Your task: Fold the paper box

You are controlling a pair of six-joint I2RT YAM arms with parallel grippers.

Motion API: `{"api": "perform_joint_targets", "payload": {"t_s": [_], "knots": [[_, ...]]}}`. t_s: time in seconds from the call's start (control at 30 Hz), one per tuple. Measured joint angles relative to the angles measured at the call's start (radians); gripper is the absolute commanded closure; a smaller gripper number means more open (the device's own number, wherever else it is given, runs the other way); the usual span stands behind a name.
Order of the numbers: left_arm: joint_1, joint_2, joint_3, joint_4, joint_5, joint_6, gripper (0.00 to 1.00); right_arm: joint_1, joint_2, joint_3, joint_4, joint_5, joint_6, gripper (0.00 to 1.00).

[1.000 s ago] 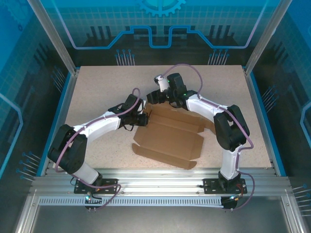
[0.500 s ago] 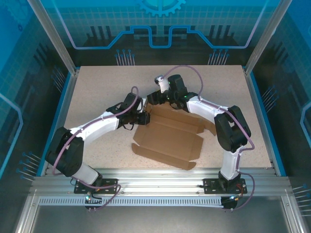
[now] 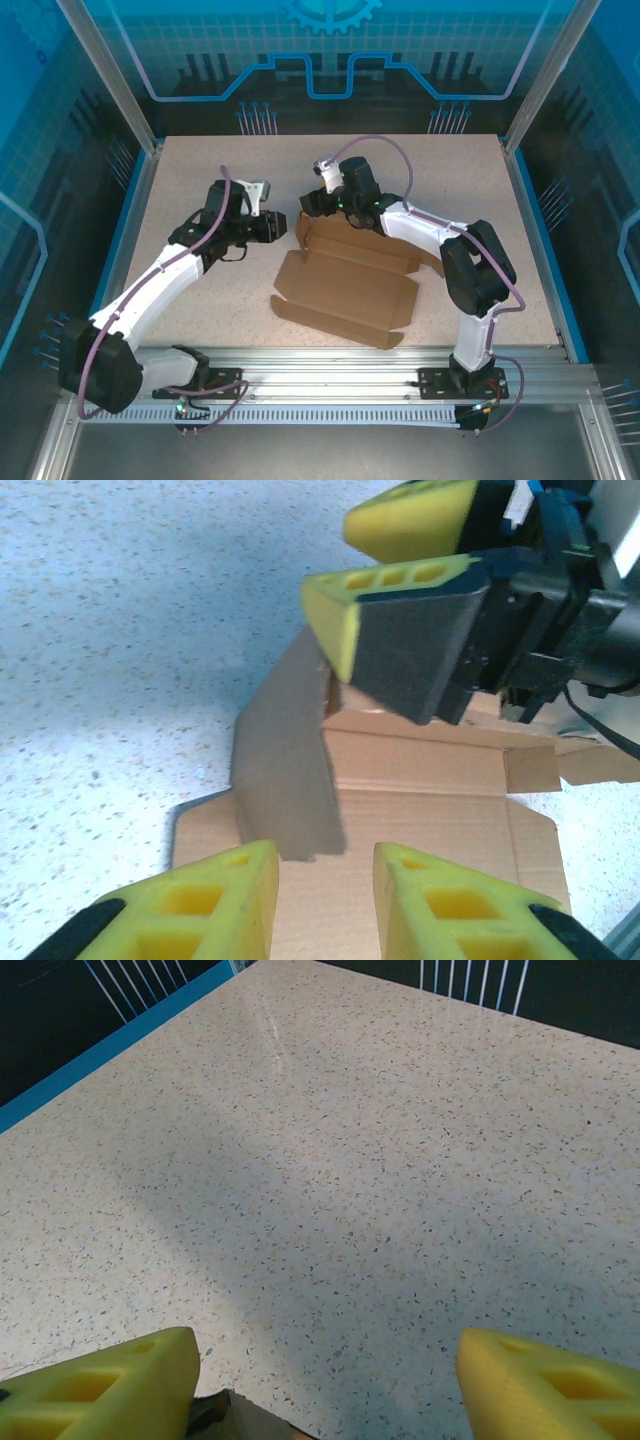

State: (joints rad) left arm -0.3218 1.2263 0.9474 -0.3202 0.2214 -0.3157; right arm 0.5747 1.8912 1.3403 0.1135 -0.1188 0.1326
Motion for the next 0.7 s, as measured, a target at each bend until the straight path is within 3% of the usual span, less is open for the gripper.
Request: {"api": "perform_joint_targets", "payload": {"t_s": [0.27, 0.7], "knots": [[0.048, 0.032, -0.180, 0.132, 0.013, 0.007, 0.65, 0.010, -0.016, -0.032, 0.038, 0.057, -0.003, 0.30], [0.048, 0.227, -0.215, 0.484, 0.119, 0.110, 0.52, 0.014, -0.021, -0.041, 0.045, 0.053, 0.006, 0.30]]}}
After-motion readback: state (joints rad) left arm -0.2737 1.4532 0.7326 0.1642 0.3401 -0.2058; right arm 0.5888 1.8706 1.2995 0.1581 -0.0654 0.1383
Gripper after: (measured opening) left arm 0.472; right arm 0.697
